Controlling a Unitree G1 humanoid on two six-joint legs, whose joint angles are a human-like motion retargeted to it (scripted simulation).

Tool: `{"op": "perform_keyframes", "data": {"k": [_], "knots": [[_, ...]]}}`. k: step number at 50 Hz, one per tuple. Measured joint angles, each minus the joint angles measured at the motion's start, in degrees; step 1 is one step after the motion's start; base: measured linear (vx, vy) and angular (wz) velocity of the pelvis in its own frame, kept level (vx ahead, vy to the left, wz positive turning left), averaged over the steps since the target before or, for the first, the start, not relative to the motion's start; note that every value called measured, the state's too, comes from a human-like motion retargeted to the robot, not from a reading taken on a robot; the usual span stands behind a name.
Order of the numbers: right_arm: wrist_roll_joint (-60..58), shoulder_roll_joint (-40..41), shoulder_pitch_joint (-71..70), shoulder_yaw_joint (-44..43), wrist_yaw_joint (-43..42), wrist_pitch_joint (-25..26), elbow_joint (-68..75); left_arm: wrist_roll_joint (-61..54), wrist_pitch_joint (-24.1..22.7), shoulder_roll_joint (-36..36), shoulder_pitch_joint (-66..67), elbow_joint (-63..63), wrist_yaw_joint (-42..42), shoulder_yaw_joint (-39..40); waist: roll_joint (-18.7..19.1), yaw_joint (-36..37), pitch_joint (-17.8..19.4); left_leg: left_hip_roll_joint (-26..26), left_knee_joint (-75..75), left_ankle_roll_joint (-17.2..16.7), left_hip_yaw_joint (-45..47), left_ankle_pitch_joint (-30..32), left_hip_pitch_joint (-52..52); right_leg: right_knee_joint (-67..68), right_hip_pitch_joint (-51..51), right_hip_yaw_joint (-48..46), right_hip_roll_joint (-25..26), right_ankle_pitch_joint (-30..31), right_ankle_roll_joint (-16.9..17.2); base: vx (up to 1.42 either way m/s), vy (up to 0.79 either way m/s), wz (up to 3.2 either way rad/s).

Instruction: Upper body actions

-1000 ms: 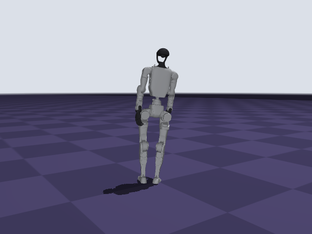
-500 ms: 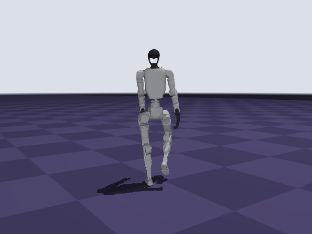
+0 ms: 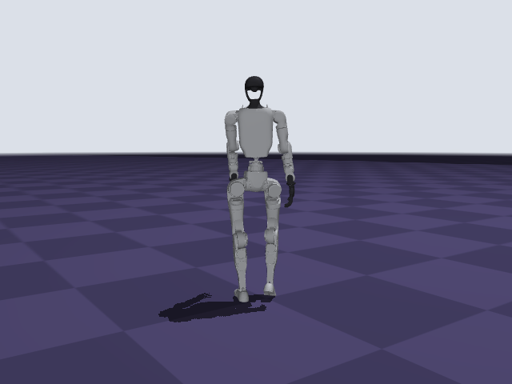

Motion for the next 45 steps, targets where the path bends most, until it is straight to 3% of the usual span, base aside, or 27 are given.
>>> {"op": "perform_keyframes", "data": {"k": [5,10,17,20,22,25,29,35,40,45], "knots": [[1.0,-0.5,-2.2,0.9,-0.2,-0.7,0.2,1.4,1.2,-0.2,3.0,0.0,-0.3,1.4,-0.2,1.6,-0.6,-0.7,0.2,-0.8,0.6,-0.8,-0.3,-16.6,8.1,-6.5,1.7,-7.7,-0.4,0.06,-0.16,-0.09],[2.3,-1.0,-5.3,4.2,-1.2,-0.8,2.1,2.2,1.8,-0.1,6.8,0.0,-1.3,4.5,0.3,4.4,-0.8,-0.2,1.0,-2.1,2.2,-1.8,-0.9,-24.7,9.7,-7.4,3.3,-6.4,-0.8,0.03,-0.21,-0.29],[4.5,-0.8,-14.9,11.0,-3.0,-0.4,3.9,2.4,3.1,2.6,18.3,-1.0,-0.3,10.4,1.5,4.7,0.5,2.1,7.8,-4.8,4.7,-3.8,-3.6,-24.3,9.0,-4.4,3.8,-6.7,-3.2,0.04,-0.20,-0.20],[5.1,0.0,-19.2,12.9,-1.5,0.0,2.5,-0.6,3.4,3.9,25.3,-0.6,-1.7,11.0,0.9,4.8,1.2,2.1,15.0,-6.4,6.1,1.2,-6.2,-24.1,9.9,-2.2,3.1,-6.8,-4.1,0.09,-0.20,-0.24],[5.9,0.6,-22.7,13.1,-0.2,0.4,1.4,0.0,4.2,5.3,29.3,0.0,-3.7,11.0,-1.0,4.4,1.3,0.8,25.1,-7.1,5.8,8.7,-12.9,-24.0,9.7,-1.9,0.6,-6.8,-4.2,-0.03,-0.20,0.41],[7.3,0.7,-27.3,12.0,1.1,0.0,-0.8,2.8,5.2,8.2,35.1,0.0,-5.6,8.0,-3.9,5.6,1.5,-2.1,42.4,-2.6,6.4,14.5,-25.0,-23.8,9.3,-3.0,-3.3,-6.5,-4.1,-0.08,-0.19,0.59],[6.3,-0.7,-33.3,9.2,1.6,-0.1,-3.0,6.9,7.7,10.8,40.6,0.0,-8.2,6.1,-6.0,9.7,1.9,-1.5,62.7,1.2,10.9,10.3,-40.2,-22.9,7.9,-4.3,-5.9,-7.0,-4.9,-0.09,-0.12,0.38],[5.7,-2.0,-39.7,8.5,1.5,-1.0,-5.9,5.8,9.5,11.2,46.1,0.0,-9.9,9.6,-5.4,13.0,1.6,-4.3,78.3,1.7,12.9,7.5,-55.0,-23.4,6.7,-5.4,-5.1,-7.1,-6.6,-0.03,-0.03,0.20],[4.4,-1.8,-40.5,8.8,0.7,-1.3,-6.4,4.6,9.4,10.6,46.3,0.0,-10.1,11.8,-5.6,14.3,0.5,-3.1,79.1,2.0,16.0,6.8,-57.4,-23.3,6.4,-6.2,-5.1,-7.5,-7.3,0.03,-0.02,0.09],[1.8,-0.8,-38.5,8.8,-0.5,-1.6,-6.7,5.3,8.1,11.2,43.2,0.0,-10.6,11.2,-6.1,14.8,-0.2,-3.0,69.1,0.9,15.5,9.5,-51.9,-23.5,6.3,-6.7,-5.3,-7.9,-7.2,0.02,-0.01,0.04]]}}
